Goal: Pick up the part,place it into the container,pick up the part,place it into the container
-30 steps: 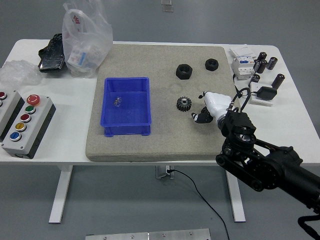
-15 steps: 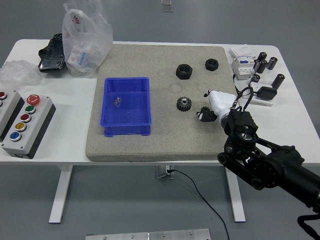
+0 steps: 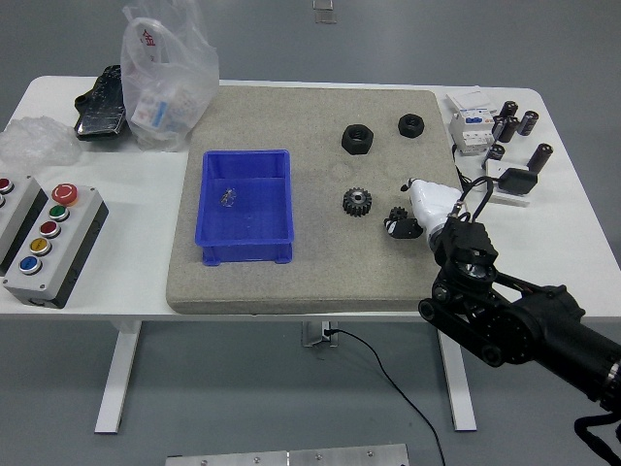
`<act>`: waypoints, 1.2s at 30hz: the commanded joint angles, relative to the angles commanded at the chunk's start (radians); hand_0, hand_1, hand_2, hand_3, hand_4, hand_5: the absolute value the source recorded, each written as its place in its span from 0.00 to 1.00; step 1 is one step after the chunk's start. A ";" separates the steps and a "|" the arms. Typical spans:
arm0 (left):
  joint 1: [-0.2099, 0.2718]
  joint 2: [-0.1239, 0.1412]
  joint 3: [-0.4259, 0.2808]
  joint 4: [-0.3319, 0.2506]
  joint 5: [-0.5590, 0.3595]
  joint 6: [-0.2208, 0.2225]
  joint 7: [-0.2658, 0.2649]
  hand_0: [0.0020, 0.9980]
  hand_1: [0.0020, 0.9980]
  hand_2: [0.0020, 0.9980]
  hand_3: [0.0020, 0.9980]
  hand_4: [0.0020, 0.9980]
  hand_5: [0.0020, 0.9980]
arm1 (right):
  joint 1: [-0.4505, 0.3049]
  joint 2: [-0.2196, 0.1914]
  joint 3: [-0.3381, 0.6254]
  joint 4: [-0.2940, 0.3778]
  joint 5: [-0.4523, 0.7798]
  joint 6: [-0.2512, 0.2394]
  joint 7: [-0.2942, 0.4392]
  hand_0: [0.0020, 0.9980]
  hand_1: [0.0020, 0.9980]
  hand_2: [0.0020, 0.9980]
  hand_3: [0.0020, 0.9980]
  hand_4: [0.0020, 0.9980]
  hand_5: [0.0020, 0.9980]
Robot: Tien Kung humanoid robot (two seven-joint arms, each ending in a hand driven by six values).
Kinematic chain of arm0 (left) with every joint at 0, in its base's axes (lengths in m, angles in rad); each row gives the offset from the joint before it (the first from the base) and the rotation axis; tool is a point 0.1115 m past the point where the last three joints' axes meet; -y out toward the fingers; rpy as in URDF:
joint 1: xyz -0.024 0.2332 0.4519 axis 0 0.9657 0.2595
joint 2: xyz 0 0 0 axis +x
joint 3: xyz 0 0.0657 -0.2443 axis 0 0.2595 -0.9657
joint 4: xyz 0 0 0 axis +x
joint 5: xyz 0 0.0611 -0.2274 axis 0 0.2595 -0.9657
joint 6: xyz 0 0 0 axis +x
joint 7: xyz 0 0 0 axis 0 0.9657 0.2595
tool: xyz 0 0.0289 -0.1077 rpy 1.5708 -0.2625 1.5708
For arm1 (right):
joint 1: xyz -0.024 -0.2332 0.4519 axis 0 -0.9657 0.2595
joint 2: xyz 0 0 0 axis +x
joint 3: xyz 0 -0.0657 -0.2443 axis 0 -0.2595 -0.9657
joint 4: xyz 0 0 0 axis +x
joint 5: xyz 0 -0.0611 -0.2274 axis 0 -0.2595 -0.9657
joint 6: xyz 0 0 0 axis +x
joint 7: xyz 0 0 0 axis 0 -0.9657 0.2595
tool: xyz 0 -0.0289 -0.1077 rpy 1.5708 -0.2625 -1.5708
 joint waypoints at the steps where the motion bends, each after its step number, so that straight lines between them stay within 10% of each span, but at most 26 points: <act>1: 0.000 0.000 0.000 0.000 0.000 0.000 0.000 0.74 0.65 0.61 0.72 0.74 0.55 | 0.000 0.000 -0.002 -0.001 0.003 -0.003 0.000 0.24 0.45 0.44 0.66 0.58 0.09; 36: -0.002 0.000 -0.005 0.000 0.011 -0.022 -0.004 0.74 0.65 0.62 0.73 0.74 0.57 | 0.007 0.001 -0.059 -0.020 0.056 -0.087 0.000 0.23 0.45 0.40 0.64 0.59 0.09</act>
